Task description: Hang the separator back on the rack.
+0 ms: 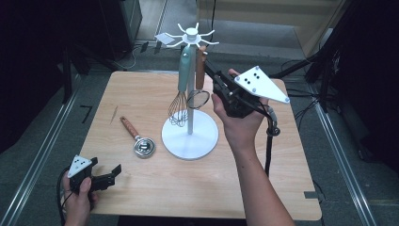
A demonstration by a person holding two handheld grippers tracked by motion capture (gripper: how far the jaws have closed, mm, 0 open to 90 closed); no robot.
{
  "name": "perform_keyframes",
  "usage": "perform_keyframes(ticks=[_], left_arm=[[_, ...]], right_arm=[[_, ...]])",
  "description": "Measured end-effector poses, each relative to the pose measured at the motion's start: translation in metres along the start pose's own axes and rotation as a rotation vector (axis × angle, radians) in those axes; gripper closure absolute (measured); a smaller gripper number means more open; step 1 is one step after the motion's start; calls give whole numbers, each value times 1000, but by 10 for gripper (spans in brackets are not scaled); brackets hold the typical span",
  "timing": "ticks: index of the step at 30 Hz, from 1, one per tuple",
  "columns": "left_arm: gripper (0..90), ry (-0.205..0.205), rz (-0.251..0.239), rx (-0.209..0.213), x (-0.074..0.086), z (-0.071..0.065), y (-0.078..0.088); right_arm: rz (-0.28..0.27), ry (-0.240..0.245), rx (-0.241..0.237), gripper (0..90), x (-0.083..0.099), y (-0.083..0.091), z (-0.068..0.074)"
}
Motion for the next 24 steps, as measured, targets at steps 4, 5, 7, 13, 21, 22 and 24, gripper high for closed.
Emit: perform_keyframes(ticks=[4,5,7,13,21,22,24], left_arm=[[6,-2,4,1,0,0,0],[6,-1,4,0,0,0,0],[6,-1,3,0,0,0,0],[6,-3,1,-3,0,0,0],[6,-4,6,-4,1,0,0],[6,-4,3,-3,0,0,0],[6,-4,3,-2,0,0,0]], right_arm=[[-16,-22,23,900,-8,1,-5],[-20,-26,25,900,-10,1,-6],[-29,-29,19,900,-14,1,-6],[-37,-25,3,900,-18,2,-1],[-40,0,-31,900,-21,2,12],[-40,4,-32,900,-21,1,13],[-36,11,-41,900,-20,0,16]])
Point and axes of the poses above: each handheld gripper's, and its own axes: y roughly backward along the jaws, x roughly out of its underside, z roughly to its left, the point moved 8 cm from there along -y, roughly forward along the jaws, and after that the axes turned 11 degrees about z, right-handed, at the moved point
